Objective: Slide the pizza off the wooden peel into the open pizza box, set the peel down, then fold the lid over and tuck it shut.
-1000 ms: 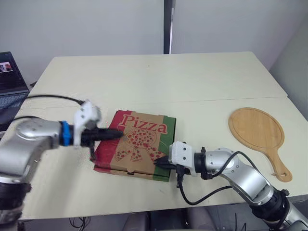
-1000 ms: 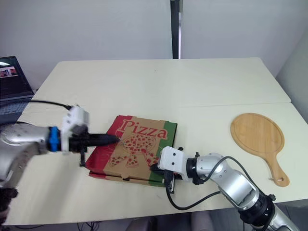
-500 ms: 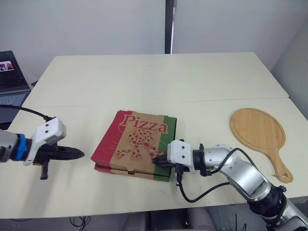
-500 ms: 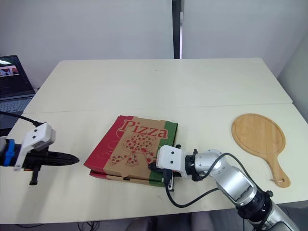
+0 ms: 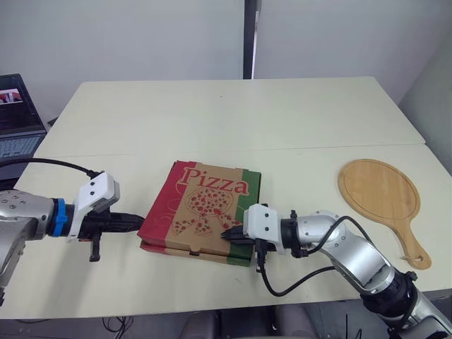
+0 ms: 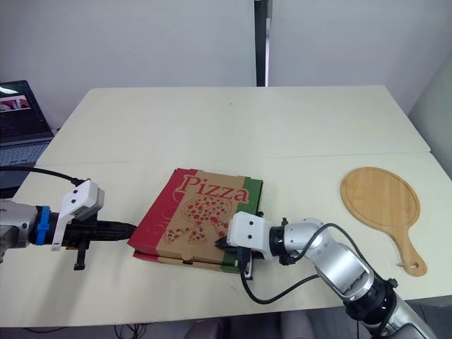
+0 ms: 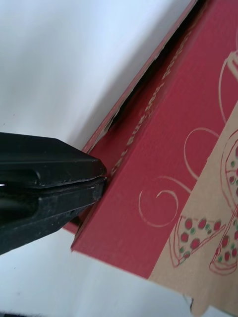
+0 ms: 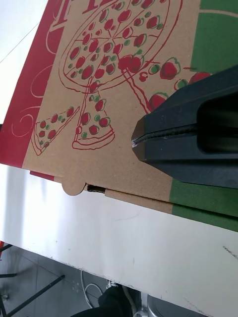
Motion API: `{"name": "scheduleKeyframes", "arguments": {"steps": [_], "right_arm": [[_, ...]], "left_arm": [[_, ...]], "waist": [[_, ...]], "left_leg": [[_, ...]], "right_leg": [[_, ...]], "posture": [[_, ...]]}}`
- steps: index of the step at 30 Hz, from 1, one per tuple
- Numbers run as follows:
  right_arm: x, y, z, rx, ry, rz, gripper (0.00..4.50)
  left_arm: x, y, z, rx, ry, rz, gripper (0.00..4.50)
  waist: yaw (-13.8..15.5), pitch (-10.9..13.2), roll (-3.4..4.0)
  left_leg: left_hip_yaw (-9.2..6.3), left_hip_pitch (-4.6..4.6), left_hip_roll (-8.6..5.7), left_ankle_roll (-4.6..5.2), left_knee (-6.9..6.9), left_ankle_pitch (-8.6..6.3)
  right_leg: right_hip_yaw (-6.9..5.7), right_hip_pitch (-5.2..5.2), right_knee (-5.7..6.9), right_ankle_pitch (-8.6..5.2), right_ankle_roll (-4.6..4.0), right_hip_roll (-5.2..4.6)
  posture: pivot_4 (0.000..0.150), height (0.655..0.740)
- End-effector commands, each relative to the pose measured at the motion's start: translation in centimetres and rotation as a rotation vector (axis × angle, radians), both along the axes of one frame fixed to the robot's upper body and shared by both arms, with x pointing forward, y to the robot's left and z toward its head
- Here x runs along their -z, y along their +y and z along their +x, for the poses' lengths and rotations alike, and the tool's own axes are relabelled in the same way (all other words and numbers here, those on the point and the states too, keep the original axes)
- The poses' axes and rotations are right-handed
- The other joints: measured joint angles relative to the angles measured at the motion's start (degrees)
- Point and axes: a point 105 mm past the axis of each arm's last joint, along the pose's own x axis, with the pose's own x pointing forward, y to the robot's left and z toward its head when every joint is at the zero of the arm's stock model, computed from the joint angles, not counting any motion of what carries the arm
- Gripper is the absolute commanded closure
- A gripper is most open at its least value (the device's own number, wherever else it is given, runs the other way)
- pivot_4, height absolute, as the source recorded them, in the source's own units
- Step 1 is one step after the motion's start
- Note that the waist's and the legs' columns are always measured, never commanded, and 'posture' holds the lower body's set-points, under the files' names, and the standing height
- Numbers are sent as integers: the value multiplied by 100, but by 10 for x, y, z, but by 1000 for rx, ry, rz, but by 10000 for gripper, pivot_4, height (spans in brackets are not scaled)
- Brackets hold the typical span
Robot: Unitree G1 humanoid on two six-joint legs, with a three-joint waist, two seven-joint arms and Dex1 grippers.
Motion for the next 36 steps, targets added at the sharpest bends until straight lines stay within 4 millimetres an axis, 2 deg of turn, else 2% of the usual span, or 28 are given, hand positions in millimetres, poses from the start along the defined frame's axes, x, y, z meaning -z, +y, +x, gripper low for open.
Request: {"name": "scheduleKeyframes", "arguments": {"steps": [1, 4, 8, 13, 18, 23, 27, 32, 36], "right_arm": [[-7, 3, -1, -19, -24, 14, 44739], [-8, 3, -1, -21, -26, 14, 44739], [-9, 3, 0, -24, -30, 14, 44739], [-9, 3, 1, -29, -31, 11, 44739], [-9, 3, 1, -30, -34, 9, 44739], [-7, 0, 2, -20, -40, -6, 44739], [0, -3, 3, -21, -49, -38, 44739], [9, -4, 4, -33, -69, -76, 44739], [11, -4, 5, -38, -76, -82, 44739]], "left_arm": [[-8, -6, 5, -7, -40, -41, 45000], [-8, -10, 5, -17, -28, -68, 45000], [4, -13, -2, 6, 4, -43, 45000], [4, -25, -2, 38, -11, -58, 45000], [4, -21, 1, 23, -28, -39, 45000], [-15, 9, 10, -106, -82, -32, 45000], [-33, -2, 6, -90, -72, -113, 45000], [-11, -34, 0, 12, -53, -90, 45000], [19, -39, 0, 19, -27, -31, 45000]], "waist": [[-3, 0, 0], [-5, 0, 0], [-18, 0, 0], [-3, 0, -1], [-8, 0, 0], [-18, 0, -1], [-11, 0, -2], [-20, 1, 2], [-20, 1, 2]], "left_leg": [[0, 0, 0, 0, 0, 0], [0, 0, 0, 0, 0, 0], [0, 1, 0, 0, -1, 0], [-2, -1, -1, -1, 0, 0], [-2, 0, 0, -1, -1, 0], [-2, 0, 0, -1, -1, 0], [-4, -2, -1, -1, -1, 0], [-1, 1, -1, -1, -2, 0], [0, 2, 0, -2, -2, 0]], "right_leg": [[-1, 0, 0, 0, 0, 0], [0, 0, 0, 0, 0, 0], [1, -1, -1, 0, 0, 0], [0, -1, -1, 0, 0, -1], [0, -1, -1, 0, 0, -1], [-1, -2, -1, 0, 0, 0], [-3, -1, -1, 0, 0, 0], [1, -2, -2, 0, 0, -2], [3, -2, 0, 0, -1, -1]], "posture": [[1500, 7400], [1500, 7400], [1500, 7400], [1500, 7400], [1500, 7400], [1500, 7400], [1500, 7400], [1500, 7400], [1500, 7400]]}}
